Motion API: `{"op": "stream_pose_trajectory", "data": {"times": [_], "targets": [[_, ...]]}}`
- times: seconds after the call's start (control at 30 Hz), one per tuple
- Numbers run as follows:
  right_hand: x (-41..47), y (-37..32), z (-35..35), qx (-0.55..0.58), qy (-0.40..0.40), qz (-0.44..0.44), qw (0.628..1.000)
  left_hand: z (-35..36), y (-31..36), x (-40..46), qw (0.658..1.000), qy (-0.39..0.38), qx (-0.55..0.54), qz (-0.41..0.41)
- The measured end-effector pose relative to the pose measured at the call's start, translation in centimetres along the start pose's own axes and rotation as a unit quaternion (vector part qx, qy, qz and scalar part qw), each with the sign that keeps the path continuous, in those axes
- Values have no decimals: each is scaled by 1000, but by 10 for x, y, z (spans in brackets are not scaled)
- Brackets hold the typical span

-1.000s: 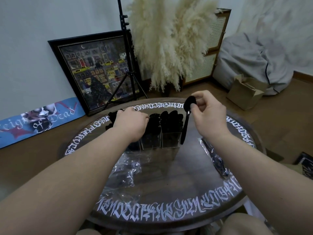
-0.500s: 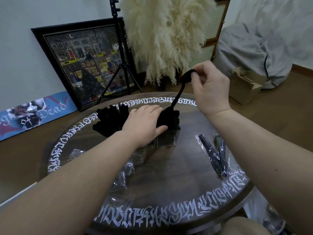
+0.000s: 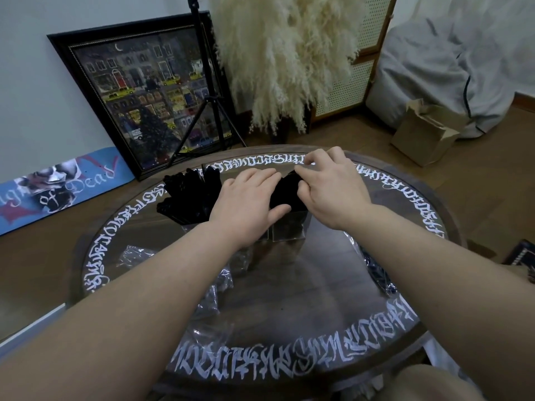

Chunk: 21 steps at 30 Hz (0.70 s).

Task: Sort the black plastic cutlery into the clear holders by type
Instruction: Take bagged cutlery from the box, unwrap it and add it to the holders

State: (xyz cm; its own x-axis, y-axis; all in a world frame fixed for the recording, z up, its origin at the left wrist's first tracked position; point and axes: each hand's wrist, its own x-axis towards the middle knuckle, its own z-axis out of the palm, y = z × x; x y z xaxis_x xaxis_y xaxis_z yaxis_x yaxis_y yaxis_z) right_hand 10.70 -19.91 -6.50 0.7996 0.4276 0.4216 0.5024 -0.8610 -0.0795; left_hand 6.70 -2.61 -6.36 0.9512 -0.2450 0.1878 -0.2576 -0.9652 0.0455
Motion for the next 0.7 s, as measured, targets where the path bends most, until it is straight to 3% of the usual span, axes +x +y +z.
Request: {"op": "stream_pose_trajectory", "data": {"times": [0.1, 0.23, 0.43, 0.57, 0.7], "targets": [[-14, 7, -6, 54, -33, 53, 997, 0, 4, -6, 999, 32, -1, -2], [-56, 27, -11, 139, -1, 198, 970, 5, 21, -21, 992, 115, -25, 39], [-122, 67, 4, 90, -132, 417, 895, 31, 59, -46, 991, 105, -44, 72], [-142, 78, 9, 88, -230, 460, 853, 49, 74, -56, 995, 60, -45, 73], [-143, 82, 4, 114, -210, 454, 859, 57, 84, -61, 996, 30, -55, 61]]}}
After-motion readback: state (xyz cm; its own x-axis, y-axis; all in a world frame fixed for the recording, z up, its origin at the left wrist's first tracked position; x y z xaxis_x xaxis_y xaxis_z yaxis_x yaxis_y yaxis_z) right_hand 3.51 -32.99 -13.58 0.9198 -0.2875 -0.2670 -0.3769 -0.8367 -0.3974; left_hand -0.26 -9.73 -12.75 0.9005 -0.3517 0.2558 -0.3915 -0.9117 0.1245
